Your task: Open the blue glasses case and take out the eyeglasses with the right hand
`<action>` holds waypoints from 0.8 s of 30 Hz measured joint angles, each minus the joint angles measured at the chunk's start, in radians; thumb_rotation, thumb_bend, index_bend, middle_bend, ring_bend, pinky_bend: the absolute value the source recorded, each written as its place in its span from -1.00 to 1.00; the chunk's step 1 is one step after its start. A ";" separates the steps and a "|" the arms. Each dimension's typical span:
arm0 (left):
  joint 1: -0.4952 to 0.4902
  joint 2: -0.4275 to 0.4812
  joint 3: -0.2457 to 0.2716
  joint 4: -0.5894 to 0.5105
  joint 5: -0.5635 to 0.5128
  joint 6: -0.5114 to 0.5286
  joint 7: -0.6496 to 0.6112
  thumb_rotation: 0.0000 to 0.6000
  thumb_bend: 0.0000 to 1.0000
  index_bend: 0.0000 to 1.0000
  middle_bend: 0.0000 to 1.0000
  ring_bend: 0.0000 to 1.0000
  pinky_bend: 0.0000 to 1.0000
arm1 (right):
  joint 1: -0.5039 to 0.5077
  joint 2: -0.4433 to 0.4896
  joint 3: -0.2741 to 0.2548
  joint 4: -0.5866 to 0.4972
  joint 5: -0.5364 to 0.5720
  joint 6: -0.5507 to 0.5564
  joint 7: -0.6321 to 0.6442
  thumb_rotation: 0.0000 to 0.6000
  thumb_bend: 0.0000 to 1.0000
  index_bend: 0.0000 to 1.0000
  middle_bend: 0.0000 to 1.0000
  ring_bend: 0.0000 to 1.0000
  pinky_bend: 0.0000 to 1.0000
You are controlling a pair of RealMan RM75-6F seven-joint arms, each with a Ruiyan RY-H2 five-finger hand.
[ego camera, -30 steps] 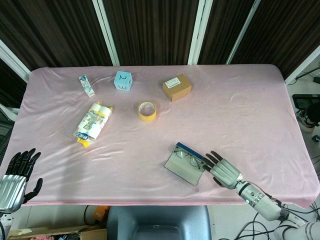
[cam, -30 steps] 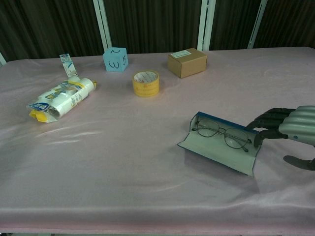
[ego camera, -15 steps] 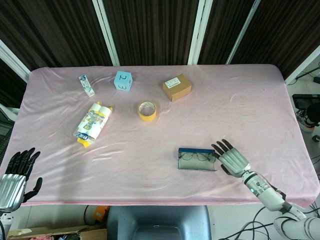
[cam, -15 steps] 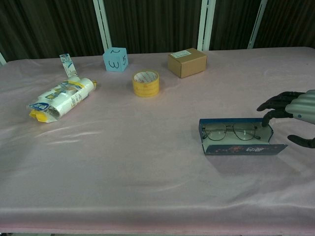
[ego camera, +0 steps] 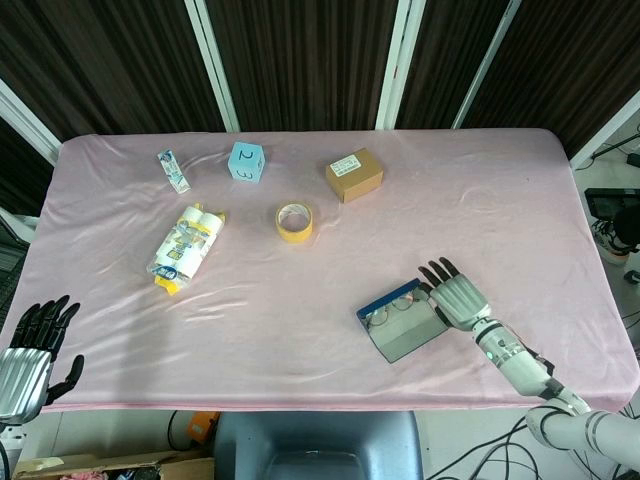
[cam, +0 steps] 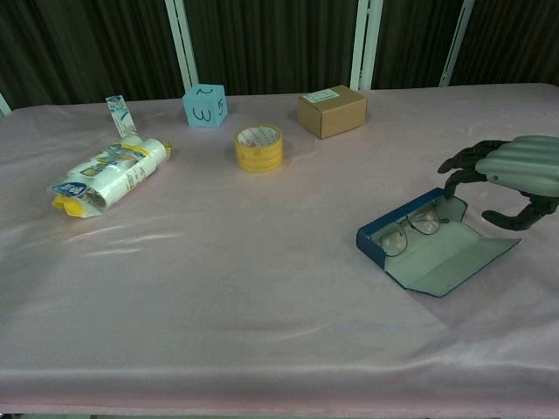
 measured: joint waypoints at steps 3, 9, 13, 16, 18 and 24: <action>0.002 0.002 -0.001 0.000 -0.003 0.002 -0.006 1.00 -0.15 -1.00 -1.00 -1.00 -0.90 | 0.010 0.000 0.016 -0.006 0.011 -0.005 -0.007 1.00 0.21 -0.29 -0.63 -1.00 -1.00; 0.002 0.005 -0.003 0.003 -0.009 0.000 -0.018 1.00 -0.15 -1.00 -1.00 -1.00 -0.90 | -0.021 0.049 0.001 -0.041 -0.021 0.053 0.011 1.00 -0.05 -0.28 -0.63 -1.00 -1.00; 0.001 0.005 0.000 0.001 -0.003 -0.002 -0.014 1.00 -0.15 -1.00 -1.00 -1.00 -0.90 | -0.034 0.067 -0.004 -0.051 -0.050 0.086 0.056 1.00 -0.05 -0.25 -0.63 -1.00 -1.00; 0.000 0.001 -0.001 -0.001 -0.004 -0.002 -0.008 1.00 -0.15 -1.00 -1.00 -1.00 -0.90 | -0.031 0.067 0.002 -0.047 -0.088 0.109 0.103 1.00 -0.05 -0.21 -0.63 -1.00 -1.00; -0.001 -0.001 -0.002 -0.002 -0.005 -0.005 -0.003 1.00 -0.15 -1.00 -1.00 -1.00 -0.90 | -0.013 0.055 0.010 -0.032 -0.108 0.108 0.119 1.00 -0.05 -0.18 -0.63 -1.00 -1.00; -0.005 -0.007 -0.004 -0.002 -0.010 -0.014 0.012 1.00 -0.15 -1.00 -1.00 -1.00 -0.89 | 0.069 -0.015 0.034 0.041 -0.117 0.020 0.102 1.00 -0.05 -0.04 -0.63 -1.00 -1.00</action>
